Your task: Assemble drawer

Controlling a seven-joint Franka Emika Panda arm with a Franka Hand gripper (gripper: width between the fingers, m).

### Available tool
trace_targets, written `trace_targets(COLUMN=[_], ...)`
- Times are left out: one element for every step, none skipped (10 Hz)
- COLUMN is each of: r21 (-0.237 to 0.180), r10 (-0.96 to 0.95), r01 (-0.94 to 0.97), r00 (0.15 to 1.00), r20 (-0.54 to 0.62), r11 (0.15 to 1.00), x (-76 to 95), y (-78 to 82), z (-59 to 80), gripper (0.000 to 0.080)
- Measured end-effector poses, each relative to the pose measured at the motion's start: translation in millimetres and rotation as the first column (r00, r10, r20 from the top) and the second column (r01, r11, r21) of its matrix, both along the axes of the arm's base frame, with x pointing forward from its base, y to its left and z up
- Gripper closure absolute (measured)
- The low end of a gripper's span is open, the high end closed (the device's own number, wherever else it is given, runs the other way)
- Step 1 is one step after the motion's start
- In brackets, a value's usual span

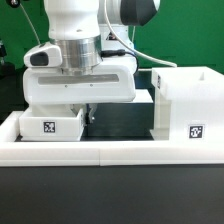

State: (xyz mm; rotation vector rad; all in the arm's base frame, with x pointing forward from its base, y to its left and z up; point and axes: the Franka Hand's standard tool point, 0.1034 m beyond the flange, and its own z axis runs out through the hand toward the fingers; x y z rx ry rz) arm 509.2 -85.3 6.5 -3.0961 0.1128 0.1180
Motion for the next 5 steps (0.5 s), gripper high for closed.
trace_targets(r21=[0.0, 0.0, 0.0, 0.0, 0.0], r10=[0.0, 0.0, 0.0, 0.0, 0.0], r01=[0.0, 0.0, 0.0, 0.0, 0.0], r00=[1.0, 1.0, 1.0, 1.0, 1.0], r20=[0.0, 0.0, 0.0, 0.0, 0.0], r11=[1.0, 1.0, 1.0, 1.0, 1.0], x=[0.0, 0.0, 0.0, 0.0, 0.0], y=[0.0, 0.0, 0.0, 0.0, 0.0], z=[0.0, 0.0, 0.0, 0.0, 0.0], gripper=[0.0758, 0.0758, 0.0758, 0.0758, 0.0758])
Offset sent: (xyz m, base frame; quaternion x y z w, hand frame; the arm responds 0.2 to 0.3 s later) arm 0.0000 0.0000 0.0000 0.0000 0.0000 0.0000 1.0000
